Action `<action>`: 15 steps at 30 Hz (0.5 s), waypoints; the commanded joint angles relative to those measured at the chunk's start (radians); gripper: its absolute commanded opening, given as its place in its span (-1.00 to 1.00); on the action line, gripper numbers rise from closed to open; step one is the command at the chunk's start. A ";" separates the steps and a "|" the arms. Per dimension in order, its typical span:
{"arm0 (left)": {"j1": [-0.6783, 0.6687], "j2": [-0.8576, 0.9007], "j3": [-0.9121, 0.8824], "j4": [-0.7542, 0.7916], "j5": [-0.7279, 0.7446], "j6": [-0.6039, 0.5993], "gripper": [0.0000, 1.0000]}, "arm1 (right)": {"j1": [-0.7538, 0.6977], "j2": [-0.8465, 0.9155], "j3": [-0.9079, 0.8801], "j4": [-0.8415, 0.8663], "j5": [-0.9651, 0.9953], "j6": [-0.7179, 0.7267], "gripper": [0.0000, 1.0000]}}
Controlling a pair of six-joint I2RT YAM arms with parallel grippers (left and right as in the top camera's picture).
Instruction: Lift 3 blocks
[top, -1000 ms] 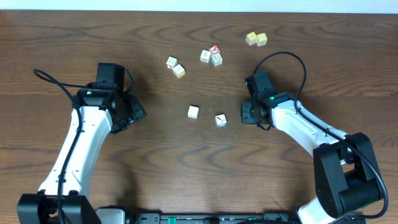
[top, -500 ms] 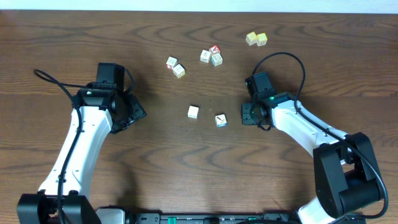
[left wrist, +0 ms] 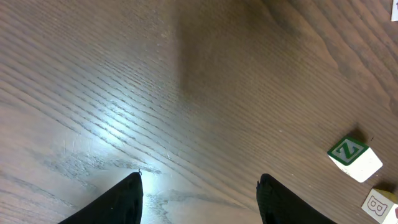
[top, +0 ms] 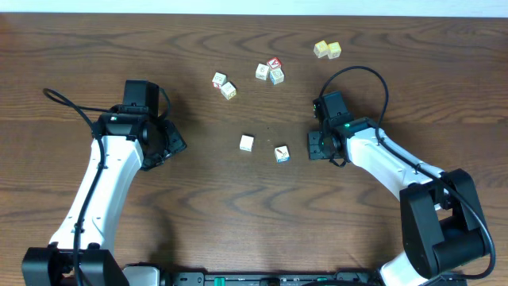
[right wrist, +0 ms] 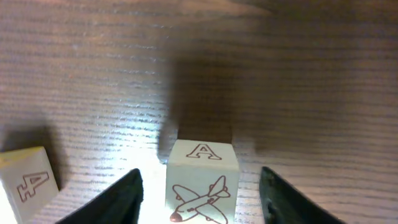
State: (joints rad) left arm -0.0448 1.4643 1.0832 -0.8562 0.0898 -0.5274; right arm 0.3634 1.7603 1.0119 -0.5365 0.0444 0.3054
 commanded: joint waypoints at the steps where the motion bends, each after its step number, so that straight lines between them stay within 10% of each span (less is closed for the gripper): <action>1: 0.005 -0.001 0.011 -0.003 -0.017 -0.005 0.19 | -0.010 0.005 0.015 -0.014 0.003 0.022 0.32; 15: 0.005 -0.001 0.011 -0.003 -0.017 -0.005 0.19 | 0.043 0.005 0.285 -0.315 -0.112 -0.025 0.39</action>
State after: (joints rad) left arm -0.0448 1.4643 1.0832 -0.8562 0.0898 -0.5274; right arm 0.3717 1.7607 1.2503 -0.8345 0.0082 0.3084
